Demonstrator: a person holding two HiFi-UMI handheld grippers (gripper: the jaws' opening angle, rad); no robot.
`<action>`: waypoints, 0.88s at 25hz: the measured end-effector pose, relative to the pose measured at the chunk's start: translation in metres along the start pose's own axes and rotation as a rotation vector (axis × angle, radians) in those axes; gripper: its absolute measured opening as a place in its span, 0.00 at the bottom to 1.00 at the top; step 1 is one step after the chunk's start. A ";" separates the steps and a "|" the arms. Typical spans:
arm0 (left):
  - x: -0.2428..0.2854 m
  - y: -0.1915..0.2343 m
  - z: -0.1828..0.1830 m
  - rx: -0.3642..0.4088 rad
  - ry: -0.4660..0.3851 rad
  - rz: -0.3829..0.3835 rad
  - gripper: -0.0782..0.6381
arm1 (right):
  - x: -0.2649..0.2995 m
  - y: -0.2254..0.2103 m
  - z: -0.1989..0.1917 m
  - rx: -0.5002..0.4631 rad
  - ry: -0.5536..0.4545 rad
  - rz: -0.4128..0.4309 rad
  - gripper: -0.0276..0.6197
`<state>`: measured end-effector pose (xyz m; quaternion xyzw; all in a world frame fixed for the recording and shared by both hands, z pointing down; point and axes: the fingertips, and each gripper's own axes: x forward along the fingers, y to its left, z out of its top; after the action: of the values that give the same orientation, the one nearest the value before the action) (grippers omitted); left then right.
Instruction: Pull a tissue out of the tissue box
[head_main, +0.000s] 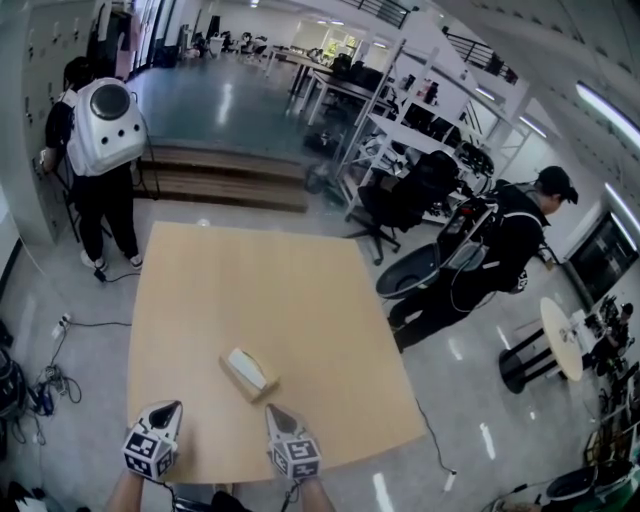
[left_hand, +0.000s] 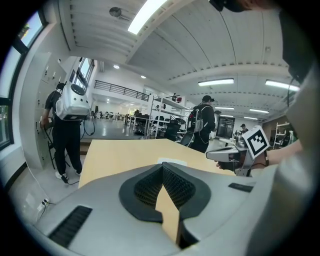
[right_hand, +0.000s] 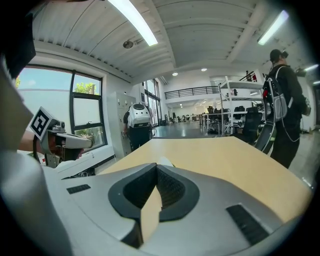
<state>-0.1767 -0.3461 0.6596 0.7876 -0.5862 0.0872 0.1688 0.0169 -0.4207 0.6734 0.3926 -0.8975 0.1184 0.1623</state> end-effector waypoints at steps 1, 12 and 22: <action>-0.001 0.000 0.002 -0.003 -0.004 0.001 0.12 | 0.002 -0.001 0.000 0.000 0.000 -0.002 0.06; -0.002 0.002 -0.011 -0.014 0.017 0.017 0.12 | 0.039 -0.011 -0.011 -0.030 -0.003 0.023 0.10; -0.004 0.015 -0.027 -0.021 0.040 0.052 0.12 | 0.071 -0.022 -0.029 -0.042 0.032 0.018 0.32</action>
<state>-0.1904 -0.3363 0.6859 0.7685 -0.6037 0.1010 0.1865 -0.0062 -0.4726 0.7295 0.3792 -0.9005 0.1074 0.1839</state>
